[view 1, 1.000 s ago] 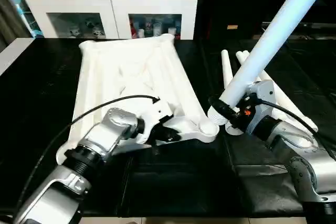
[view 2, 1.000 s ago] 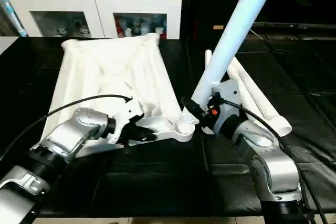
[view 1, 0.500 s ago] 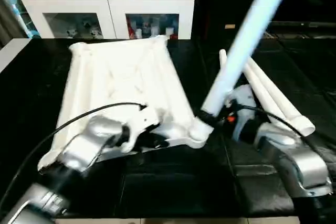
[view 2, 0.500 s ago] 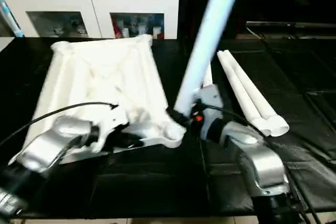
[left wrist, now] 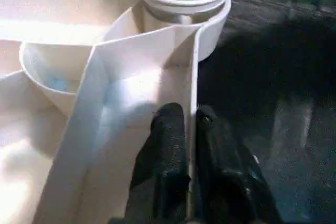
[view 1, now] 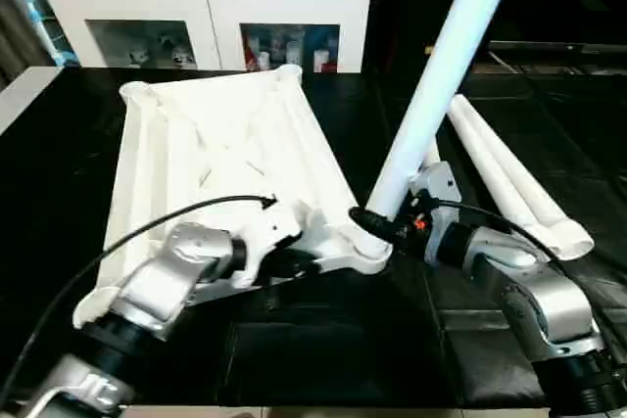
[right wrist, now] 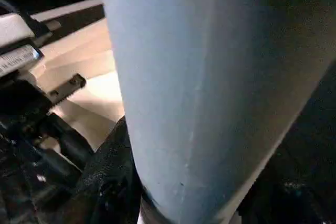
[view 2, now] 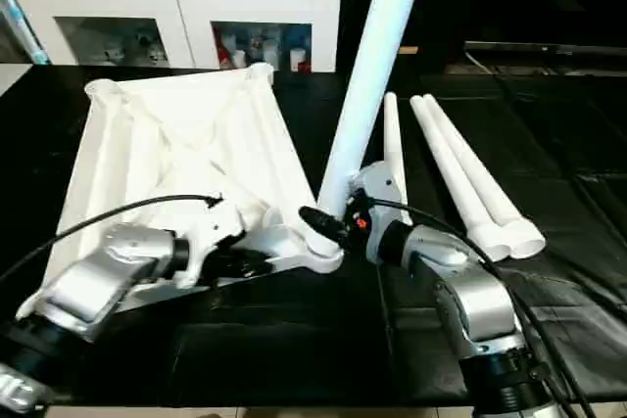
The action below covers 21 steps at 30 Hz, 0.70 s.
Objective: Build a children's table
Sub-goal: Insert table leg to table base
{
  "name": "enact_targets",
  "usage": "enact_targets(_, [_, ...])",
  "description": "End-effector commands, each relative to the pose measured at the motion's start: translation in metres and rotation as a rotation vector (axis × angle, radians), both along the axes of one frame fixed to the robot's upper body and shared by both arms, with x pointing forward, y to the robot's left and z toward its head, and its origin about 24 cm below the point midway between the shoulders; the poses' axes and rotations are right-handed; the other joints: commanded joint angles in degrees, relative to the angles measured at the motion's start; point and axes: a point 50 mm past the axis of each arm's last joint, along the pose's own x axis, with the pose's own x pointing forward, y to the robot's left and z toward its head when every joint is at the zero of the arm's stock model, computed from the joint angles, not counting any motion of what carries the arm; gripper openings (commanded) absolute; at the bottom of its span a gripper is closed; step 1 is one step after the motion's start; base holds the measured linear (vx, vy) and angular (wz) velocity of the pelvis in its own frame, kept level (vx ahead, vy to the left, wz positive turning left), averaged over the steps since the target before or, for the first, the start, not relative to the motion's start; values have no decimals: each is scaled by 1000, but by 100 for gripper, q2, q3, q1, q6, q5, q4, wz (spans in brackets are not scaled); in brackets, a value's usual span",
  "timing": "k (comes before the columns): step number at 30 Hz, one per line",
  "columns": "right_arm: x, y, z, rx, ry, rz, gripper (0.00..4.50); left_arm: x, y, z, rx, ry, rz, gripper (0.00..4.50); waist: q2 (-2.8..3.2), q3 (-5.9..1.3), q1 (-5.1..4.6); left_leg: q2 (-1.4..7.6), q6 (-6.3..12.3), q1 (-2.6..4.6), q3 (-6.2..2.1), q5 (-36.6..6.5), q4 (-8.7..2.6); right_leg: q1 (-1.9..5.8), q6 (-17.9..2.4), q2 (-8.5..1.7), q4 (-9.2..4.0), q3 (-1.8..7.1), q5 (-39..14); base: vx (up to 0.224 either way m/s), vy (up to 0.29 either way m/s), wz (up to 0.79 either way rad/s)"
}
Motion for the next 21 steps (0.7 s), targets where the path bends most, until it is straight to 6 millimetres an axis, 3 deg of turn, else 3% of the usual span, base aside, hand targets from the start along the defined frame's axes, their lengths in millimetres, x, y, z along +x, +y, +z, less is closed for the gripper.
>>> enact_targets(1, [1,-1,4,-1,-49,-21,192,3,7,-1,18,5,29,56,-32,-329,28,372,206,112,-119,-831,-425,230,-1468,-407,-376,246,-375,0,0,0])
enact_targets(5, [1,-1,3,0,-58,-20,192,3,7,0,8,12,15,30,-32,-321,30,374,120,112,-124,-953,-441,228,-1409,-406,-390,248,-569,0,0,0])
enact_targets(11, [0,-2,0,3,-25,-4,192,1,7,-4,45,18,-22,0,-28,-337,22,375,173,106,-129,-826,-431,238,-1448,-406,-365,245,-285,0,0,0])
enact_targets(21, [-1,-2,-8,-6,36,21,192,1,9,-3,83,14,-60,0,-27,-339,18,374,245,105,-124,-776,-420,248,-1519,-408,-355,238,-230,0,0,0])
